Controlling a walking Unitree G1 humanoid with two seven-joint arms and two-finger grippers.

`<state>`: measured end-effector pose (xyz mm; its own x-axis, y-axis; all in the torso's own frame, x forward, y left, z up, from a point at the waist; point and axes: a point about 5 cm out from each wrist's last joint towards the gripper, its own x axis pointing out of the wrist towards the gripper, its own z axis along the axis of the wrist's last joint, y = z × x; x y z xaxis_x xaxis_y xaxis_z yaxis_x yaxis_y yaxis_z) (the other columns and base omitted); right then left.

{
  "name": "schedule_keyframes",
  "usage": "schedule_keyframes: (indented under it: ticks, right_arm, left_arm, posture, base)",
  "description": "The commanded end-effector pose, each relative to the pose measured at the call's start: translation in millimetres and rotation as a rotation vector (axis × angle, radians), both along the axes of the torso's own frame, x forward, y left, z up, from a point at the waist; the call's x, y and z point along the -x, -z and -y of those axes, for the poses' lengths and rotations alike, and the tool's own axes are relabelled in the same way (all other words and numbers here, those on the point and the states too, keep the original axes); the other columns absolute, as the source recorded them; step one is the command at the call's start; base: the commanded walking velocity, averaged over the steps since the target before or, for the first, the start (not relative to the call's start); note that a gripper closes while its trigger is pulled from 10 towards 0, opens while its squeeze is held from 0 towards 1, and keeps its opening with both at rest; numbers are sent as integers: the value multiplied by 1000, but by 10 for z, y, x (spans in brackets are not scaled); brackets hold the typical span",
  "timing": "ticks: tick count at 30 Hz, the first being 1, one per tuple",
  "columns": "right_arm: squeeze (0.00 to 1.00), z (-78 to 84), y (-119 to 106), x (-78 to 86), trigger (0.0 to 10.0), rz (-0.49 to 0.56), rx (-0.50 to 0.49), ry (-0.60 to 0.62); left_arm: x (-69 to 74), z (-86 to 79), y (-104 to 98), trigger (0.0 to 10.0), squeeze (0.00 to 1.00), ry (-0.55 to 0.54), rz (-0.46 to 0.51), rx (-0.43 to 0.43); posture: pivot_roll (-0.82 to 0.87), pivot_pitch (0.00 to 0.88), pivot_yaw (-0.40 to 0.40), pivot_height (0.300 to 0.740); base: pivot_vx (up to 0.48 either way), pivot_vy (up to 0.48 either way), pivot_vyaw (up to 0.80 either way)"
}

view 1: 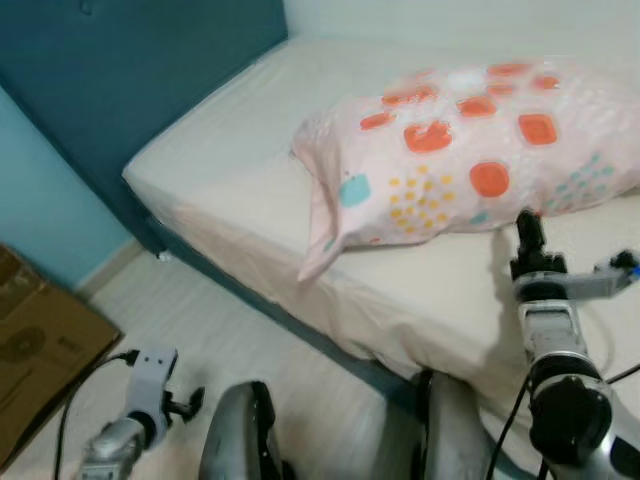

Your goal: Clean up the room

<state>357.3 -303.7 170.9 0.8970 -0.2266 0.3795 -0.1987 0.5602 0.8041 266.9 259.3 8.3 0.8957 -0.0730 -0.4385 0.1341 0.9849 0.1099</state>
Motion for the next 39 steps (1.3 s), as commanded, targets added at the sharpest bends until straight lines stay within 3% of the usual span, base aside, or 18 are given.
schedule_keyframes:
  ticks: [1,6,10,15,17,21,22,26,27,28,30,39]
  right_arm:
    - [0,-4,-78,-18,10000,46,-2,-23]
    - [0,42,-335,-97,10000,61,20,-17]
    - [0,110,-440,-107,10000,53,20,21]
    - [0,221,-649,-100,10000,102,10,56]
    - [0,236,-832,-113,10000,169,6,40]
    - [0,195,-1034,-140,10000,249,19,3]
    - [0,126,-1192,-174,10000,294,50,-32]
    - [0,81,-1278,-207,10000,285,72,-36]
    - [0,59,-1301,-238,9843,232,96,-17]
    - [0,63,-1289,-249,0,191,106,9]
    - [0,85,-1264,-255,0,145,99,47]
    - [0,187,-1303,-207,0,149,92,106]
  left_arm:
    - [3,-86,-51,10000,0,-9,16,5]
    - [-178,-192,-355,10000,0,-16,132,13]
    - [-184,-221,-432,10000,0,-6,161,11]
    - [-122,-220,-470,10000,0,24,174,7]
    - [-88,-207,-478,10000,0,37,176,9]
    - [-47,-201,-478,10000,0,50,174,6]
    - [-16,-197,-476,10000,0,56,171,3]
    - [10,-185,-483,10000,0,65,167,2]
    - [32,-174,-491,10000,0,71,163,1]
    - [43,-171,-494,10000,0,71,161,1]
    - [63,-165,-493,10000,0,71,159,1]
    - [78,-124,-497,10000,0,68,152,2]
  posture:
    - [242,412,154,492]
    - [249,458,166,492]
    - [253,473,171,492]
    - [265,489,173,492]
    - [275,502,173,492]
    - [281,505,171,492]
    - [284,512,168,492]
    - [285,516,165,492]
    - [284,518,160,492]
    - [284,518,160,492]
    - [284,520,157,492]
    - [278,500,145,492]
  base:
    - [0,0,0]
    - [0,0,0]
    - [0,0,0]
    - [0,0,0]
    - [0,0,0]
    - [0,0,0]
    - [0,0,0]
    - [0,0,0]
    - [0,0,0]
    - [0,0,0]
    - [0,0,0]
    - [0,0,0]
